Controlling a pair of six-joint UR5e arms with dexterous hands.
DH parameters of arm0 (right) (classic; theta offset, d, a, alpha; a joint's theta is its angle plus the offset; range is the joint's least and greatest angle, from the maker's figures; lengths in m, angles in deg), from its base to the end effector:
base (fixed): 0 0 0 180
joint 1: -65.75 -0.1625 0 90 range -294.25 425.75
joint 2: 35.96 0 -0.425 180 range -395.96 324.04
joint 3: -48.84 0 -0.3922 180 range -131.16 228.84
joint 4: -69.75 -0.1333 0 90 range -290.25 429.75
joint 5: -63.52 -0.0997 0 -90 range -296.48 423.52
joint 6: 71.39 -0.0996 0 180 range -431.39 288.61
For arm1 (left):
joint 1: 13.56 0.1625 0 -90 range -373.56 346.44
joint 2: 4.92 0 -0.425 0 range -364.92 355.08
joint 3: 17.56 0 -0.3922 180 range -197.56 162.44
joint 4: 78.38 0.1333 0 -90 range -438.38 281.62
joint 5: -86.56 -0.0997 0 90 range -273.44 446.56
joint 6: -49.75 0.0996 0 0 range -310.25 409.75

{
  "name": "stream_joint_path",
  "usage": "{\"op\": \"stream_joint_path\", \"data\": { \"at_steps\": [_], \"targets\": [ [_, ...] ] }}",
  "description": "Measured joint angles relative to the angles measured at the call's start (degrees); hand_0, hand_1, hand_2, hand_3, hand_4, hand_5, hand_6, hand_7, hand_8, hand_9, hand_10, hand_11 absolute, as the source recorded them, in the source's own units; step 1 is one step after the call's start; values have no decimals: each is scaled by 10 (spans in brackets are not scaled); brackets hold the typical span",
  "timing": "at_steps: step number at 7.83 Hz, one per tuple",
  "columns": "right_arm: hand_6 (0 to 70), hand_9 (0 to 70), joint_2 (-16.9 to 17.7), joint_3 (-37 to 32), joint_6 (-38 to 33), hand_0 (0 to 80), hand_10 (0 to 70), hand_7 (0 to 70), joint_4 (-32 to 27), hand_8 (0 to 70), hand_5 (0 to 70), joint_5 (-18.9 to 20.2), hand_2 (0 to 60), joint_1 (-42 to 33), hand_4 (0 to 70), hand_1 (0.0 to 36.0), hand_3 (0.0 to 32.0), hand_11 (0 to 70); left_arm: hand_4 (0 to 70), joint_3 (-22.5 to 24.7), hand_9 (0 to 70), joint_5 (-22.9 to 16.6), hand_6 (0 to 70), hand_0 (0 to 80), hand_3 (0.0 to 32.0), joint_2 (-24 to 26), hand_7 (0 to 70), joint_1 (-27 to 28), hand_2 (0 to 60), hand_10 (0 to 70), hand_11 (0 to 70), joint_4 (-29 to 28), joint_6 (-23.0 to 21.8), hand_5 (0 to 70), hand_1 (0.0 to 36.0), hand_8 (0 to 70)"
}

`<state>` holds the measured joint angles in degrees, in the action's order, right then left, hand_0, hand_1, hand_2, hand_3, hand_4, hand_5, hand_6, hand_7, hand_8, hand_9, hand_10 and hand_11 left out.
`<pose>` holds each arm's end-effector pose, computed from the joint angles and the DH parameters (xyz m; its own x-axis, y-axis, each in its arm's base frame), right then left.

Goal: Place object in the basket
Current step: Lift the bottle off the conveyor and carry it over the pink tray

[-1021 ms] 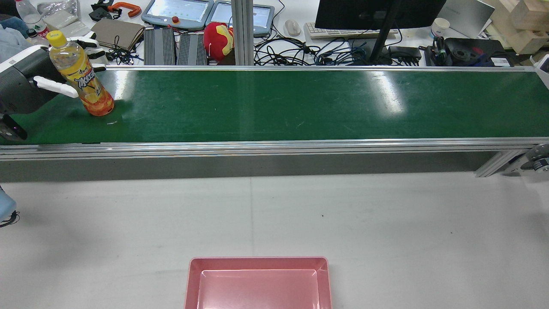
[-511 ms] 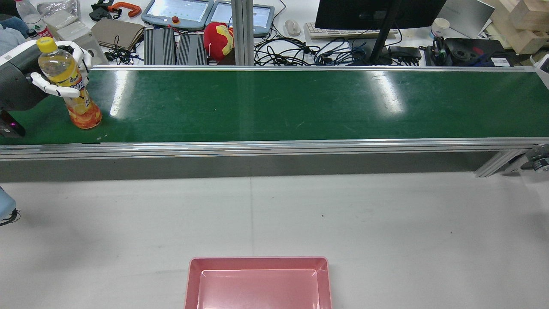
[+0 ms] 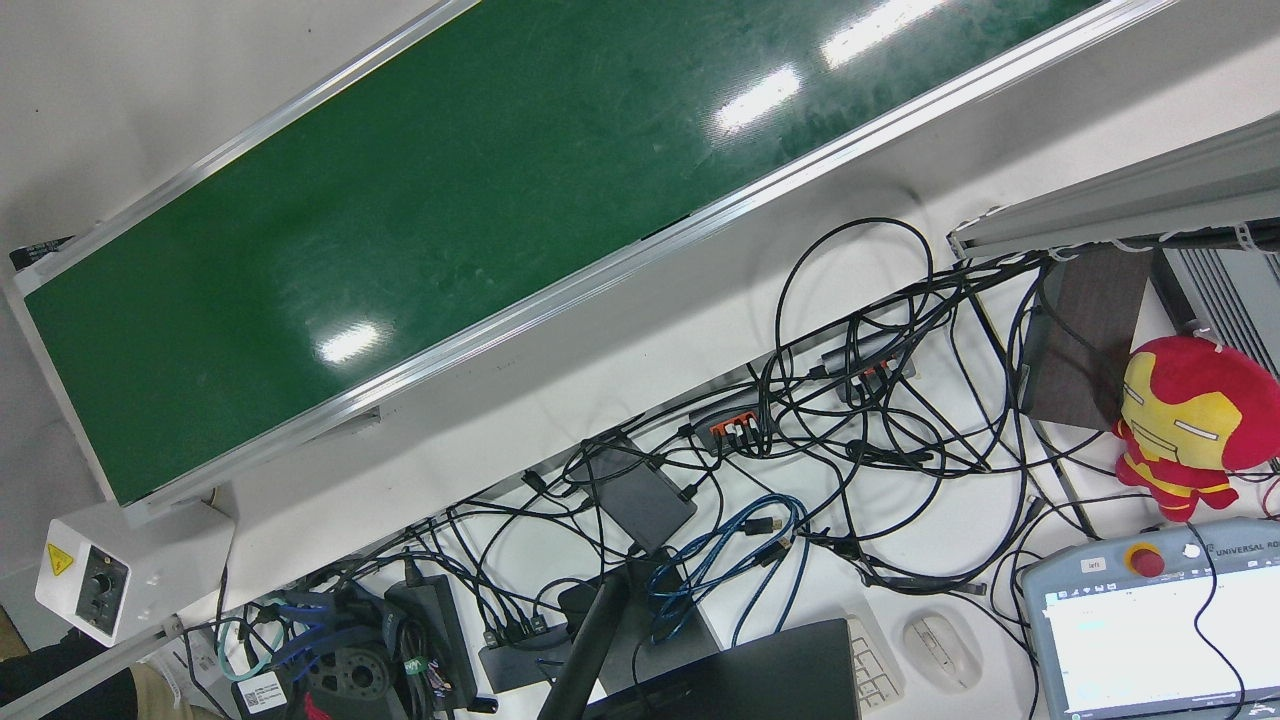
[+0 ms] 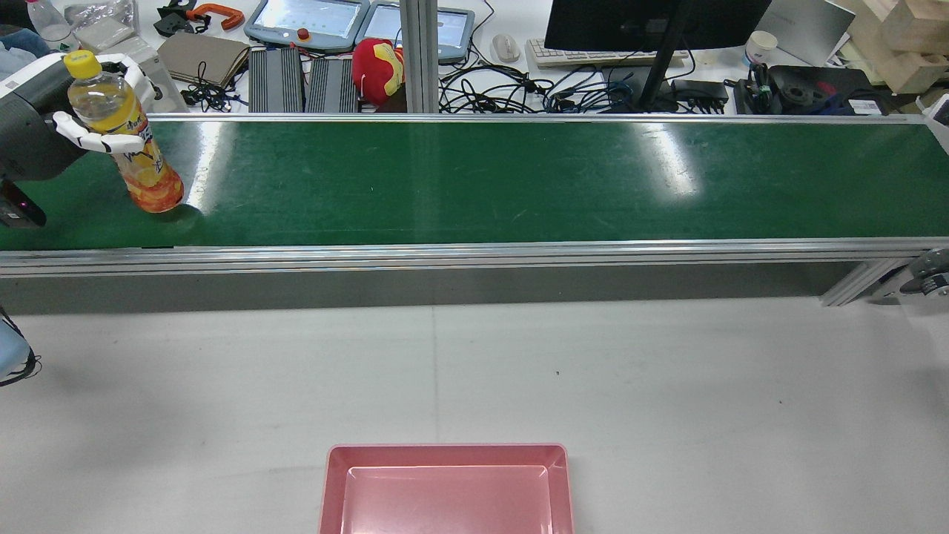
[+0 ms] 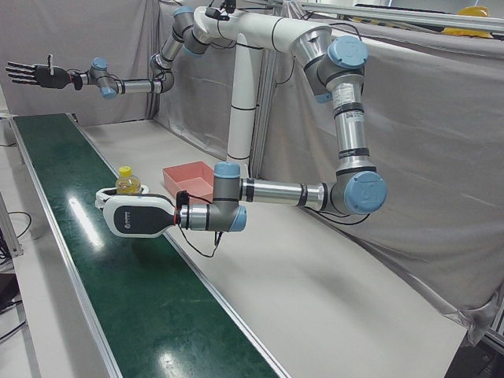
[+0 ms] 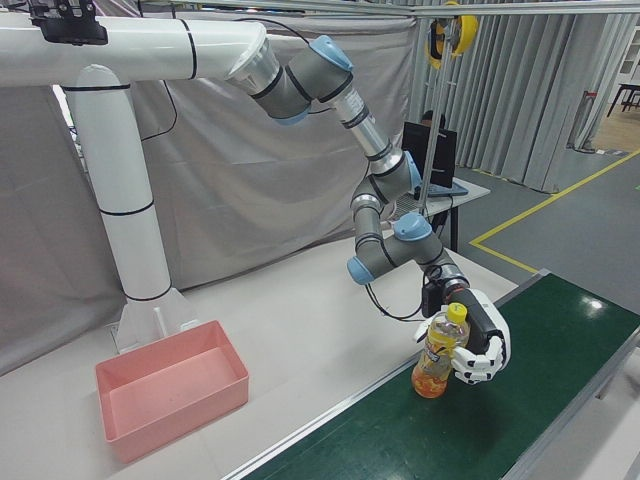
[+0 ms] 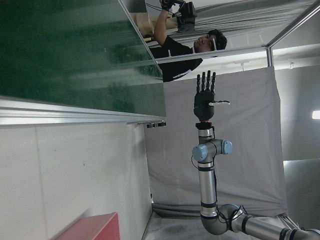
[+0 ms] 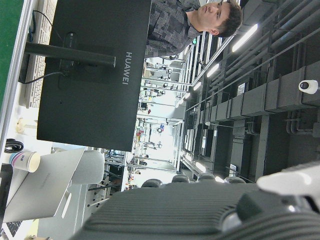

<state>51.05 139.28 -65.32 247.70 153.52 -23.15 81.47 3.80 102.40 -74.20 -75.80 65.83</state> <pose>0.1232 -0.5248 0.6532 -0.9944 0.0090 0.1053 -0.1039 0.0970 -0.9898 0.1713 -0.6019 0.4456 -0.9399 -0.2735 -0.2047 0.0653 0.4444 -0.8934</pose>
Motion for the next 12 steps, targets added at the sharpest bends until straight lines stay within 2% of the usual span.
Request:
{"op": "stream_joint_path", "data": {
  "at_steps": [2, 3, 6, 8, 10, 12],
  "targets": [
    [0, 0, 0, 0, 0, 0, 0, 0, 0, 0, 0, 0, 0, 0, 0, 0, 0, 0, 485, 49, 700, -2, 524, 628, 0, -1, 556, 4, 499, 700, 700, 35, 2, 700, 241, 700],
    [0, 0, 0, 0, 0, 0, 0, 0, 0, 0, 0, 0, 0, 0, 0, 0, 0, 0, 484, 78, 700, -3, 515, 631, 0, -2, 549, 23, 515, 692, 700, 52, 3, 700, 250, 700],
    [0, 0, 0, 0, 0, 0, 0, 0, 0, 0, 0, 0, 0, 0, 0, 0, 0, 0, 465, 121, 700, -3, 494, 639, 0, -2, 529, 113, 508, 671, 700, 67, 6, 700, 257, 694],
    [0, 0, 0, 0, 0, 0, 0, 0, 0, 0, 0, 0, 0, 0, 0, 0, 0, 0, 477, 157, 700, -3, 493, 664, 0, -3, 531, 178, 510, 658, 700, 81, 38, 700, 267, 691],
    [0, 0, 0, 0, 0, 0, 0, 0, 0, 0, 0, 1, 0, 0, 0, 0, 0, 0, 480, 206, 700, -1, 483, 702, 0, -2, 520, 241, 500, 634, 700, 124, 87, 700, 277, 676],
    [0, 0, 0, 0, 0, 0, 0, 0, 0, 0, 0, 0, 0, 0, 0, 0, 0, 0, 488, 224, 700, 5, 470, 694, 0, 1, 494, 310, 486, 585, 700, 140, 122, 700, 274, 643]
  ]
}}
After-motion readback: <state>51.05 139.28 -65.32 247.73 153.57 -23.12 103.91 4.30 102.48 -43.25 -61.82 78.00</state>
